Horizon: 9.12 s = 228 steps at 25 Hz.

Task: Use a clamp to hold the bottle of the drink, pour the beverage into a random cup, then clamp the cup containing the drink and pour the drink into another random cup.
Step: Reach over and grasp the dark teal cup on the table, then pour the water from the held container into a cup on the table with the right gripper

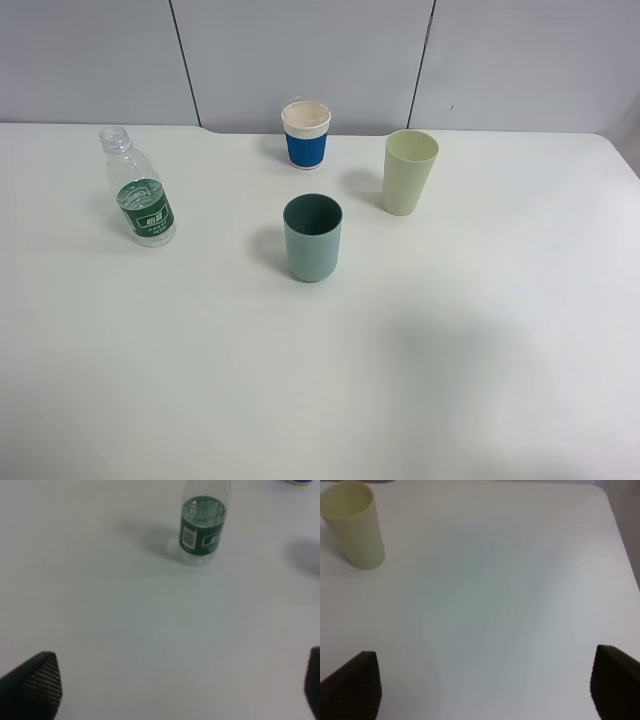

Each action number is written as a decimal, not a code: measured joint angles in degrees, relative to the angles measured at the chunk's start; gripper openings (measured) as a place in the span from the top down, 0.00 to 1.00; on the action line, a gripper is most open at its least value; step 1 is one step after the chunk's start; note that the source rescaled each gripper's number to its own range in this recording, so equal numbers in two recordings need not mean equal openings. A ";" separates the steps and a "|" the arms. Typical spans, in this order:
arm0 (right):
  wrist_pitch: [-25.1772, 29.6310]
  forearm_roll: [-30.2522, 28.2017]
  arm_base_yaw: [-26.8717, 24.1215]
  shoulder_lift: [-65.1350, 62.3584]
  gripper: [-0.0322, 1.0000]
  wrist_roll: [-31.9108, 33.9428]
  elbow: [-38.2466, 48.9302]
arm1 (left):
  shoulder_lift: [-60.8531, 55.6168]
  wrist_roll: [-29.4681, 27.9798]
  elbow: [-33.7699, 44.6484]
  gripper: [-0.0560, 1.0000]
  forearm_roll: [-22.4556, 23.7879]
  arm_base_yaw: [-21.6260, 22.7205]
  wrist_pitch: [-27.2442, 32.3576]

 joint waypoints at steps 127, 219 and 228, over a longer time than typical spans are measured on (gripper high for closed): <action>-114.89 -14.69 41.24 106.11 0.00 -5.71 -3.94 | 0.00 0.07 0.00 0.03 0.00 0.00 -0.04; -76.43 -8.79 28.36 67.03 0.96 3.88 -6.36 | 0.00 0.07 0.00 0.03 -0.05 0.00 -0.04; -70.40 -16.85 19.65 65.68 0.96 6.98 -6.36 | 0.00 0.07 0.00 0.03 -0.05 0.00 -0.04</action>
